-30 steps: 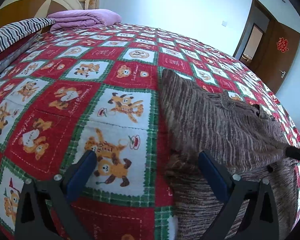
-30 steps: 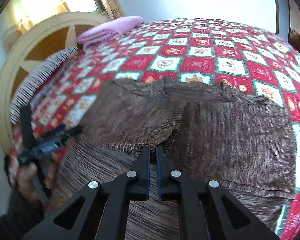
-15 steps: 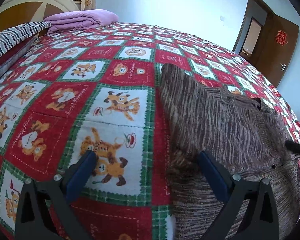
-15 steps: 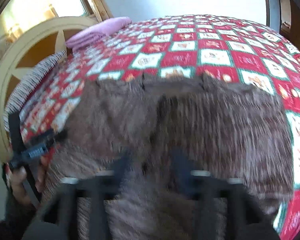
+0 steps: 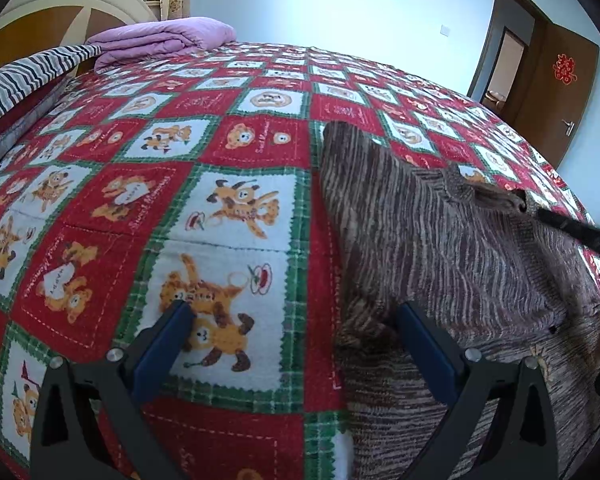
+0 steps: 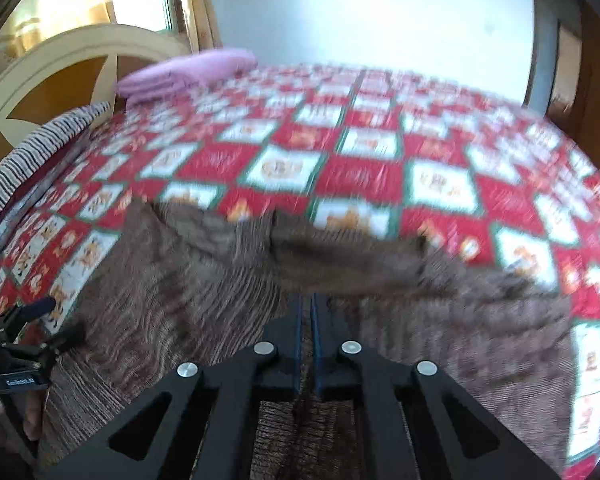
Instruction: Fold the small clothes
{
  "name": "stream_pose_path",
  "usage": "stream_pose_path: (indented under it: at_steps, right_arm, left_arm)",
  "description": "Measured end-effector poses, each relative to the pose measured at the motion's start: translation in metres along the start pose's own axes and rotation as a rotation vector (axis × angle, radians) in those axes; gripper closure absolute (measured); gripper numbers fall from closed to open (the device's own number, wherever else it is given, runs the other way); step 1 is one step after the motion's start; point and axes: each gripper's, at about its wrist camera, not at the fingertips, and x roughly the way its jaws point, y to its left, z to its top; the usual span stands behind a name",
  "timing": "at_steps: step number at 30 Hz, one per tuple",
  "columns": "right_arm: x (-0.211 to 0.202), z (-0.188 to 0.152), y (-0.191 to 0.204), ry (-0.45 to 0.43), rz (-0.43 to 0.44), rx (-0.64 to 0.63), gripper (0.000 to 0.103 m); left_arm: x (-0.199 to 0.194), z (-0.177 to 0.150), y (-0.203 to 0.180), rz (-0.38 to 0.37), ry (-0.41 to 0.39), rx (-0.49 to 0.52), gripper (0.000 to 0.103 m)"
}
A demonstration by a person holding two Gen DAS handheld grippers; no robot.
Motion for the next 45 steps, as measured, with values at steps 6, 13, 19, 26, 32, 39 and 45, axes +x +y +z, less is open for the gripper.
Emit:
stream_pose_path:
  at_steps: [6, 13, 19, 26, 32, 39, 45]
  right_arm:
    - [0.014, 0.000, -0.021, 0.059, 0.023, 0.073, 0.099]
    - [0.022, -0.007, -0.012, 0.080, 0.124, 0.100, 0.026]
    - [0.037, -0.009, -0.002, 0.123, 0.071, 0.046, 0.098]
    - [0.003, 0.002, -0.008, 0.023, 0.012, 0.019, 0.099]
    - [0.013, -0.012, -0.026, 0.078, -0.013, 0.108, 0.045]
    - [-0.026, -0.044, 0.018, 0.137, 0.200, -0.013, 0.045]
    - [-0.025, -0.078, 0.024, 0.189, 0.161, -0.079, 0.045]
  left_arm:
    - [0.000, -0.001, -0.002, 0.016, 0.004, 0.011, 0.000]
    - [0.000, 0.000, 0.000, 0.008, 0.001, 0.004, 0.000]
    - [0.000, 0.000, 0.000, 0.007, 0.001, 0.003, 0.000]
    - [0.001, 0.000, -0.001, 0.015, 0.003, 0.010, 0.000]
    - [0.001, 0.000, -0.001, 0.018, 0.005, 0.011, 0.000]
    - [0.003, -0.001, -0.004, 0.037, 0.016, 0.021, 0.000]
    - [0.002, -0.001, -0.006, 0.042, 0.027, 0.034, 0.000]
